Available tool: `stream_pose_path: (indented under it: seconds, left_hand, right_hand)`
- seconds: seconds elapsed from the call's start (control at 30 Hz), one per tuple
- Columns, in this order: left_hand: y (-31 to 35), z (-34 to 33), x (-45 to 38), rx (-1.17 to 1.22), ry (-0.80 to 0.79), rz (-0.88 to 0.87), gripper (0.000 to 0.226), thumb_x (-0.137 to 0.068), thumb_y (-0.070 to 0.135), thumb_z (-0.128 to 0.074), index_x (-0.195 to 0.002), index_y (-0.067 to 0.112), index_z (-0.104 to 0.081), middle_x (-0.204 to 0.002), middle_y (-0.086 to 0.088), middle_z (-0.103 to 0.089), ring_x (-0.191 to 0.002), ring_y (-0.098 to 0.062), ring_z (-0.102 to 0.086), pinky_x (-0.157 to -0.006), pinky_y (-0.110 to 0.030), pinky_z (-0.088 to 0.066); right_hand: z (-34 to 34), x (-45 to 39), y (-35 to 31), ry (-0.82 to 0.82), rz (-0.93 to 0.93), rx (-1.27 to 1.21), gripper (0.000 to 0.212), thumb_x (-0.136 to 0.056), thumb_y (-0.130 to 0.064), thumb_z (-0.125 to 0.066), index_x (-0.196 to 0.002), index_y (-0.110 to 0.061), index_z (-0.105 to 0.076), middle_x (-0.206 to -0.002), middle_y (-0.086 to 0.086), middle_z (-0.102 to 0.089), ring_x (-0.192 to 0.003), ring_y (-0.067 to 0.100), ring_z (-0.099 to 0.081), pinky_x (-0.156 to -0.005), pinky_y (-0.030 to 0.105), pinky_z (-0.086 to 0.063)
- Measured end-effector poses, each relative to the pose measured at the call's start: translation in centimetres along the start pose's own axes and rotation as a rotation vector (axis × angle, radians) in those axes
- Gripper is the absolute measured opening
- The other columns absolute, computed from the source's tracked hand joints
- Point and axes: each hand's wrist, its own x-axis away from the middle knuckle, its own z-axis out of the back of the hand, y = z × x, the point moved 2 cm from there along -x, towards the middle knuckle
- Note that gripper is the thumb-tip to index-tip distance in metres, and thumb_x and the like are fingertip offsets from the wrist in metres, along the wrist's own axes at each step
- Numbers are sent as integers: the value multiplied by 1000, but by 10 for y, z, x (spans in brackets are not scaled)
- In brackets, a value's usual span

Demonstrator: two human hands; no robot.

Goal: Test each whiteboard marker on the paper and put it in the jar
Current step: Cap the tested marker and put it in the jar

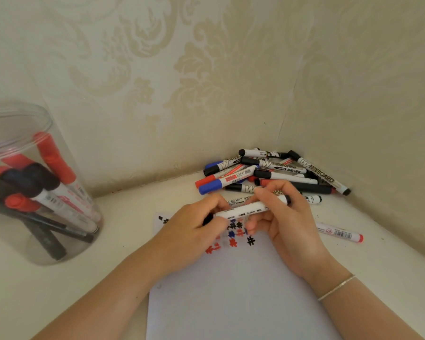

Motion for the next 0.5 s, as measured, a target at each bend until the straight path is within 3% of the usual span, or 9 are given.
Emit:
stream_pose_path:
  seconds: [0.1,0.23,0.37,0.5]
  left_hand:
    - [4,2,-2,191,154,54,24,-96,27,-47,-79,24,-64,-65,0,-57,-50,-5,-39,-47,-15,-31]
    - [5,1,-3,499,329,254,29,-91,33,-57,-76,12,-70,-53,0,-52,-40,-6,-34,-39,-14,-28]
    - [8,0,0,756,273,369,23,-87,26,-63,-76,6,-68,-48,1,-47,-40,-7,-35,-35,-15,-27]
    - [16,0,3,995,214,444,26,-86,25,-63,-73,5,-72,-59,-6,-64,-42,-9,-54,-35,-14,-42]
  right_hand:
    - [2,0,-4,83,104,142,20,-80,-9,-67,-79,-4,-48,-68,20,-64,-43,25,-60,-46,31,-52]
    - [-7,5,-3,6,210,368,12,-88,-5,-62,-77,-4,-56,-52,7,-58,-45,22,-56,-50,28,-50]
    - [-11,7,-5,-35,220,419,17,-89,-2,-59,-73,-5,-57,-52,6,-52,-42,14,-45,-43,22,-41]
    - [-7,6,-6,1,220,407,15,-89,-1,-59,-74,-2,-56,-50,6,-50,-43,13,-43,-43,22,-38]
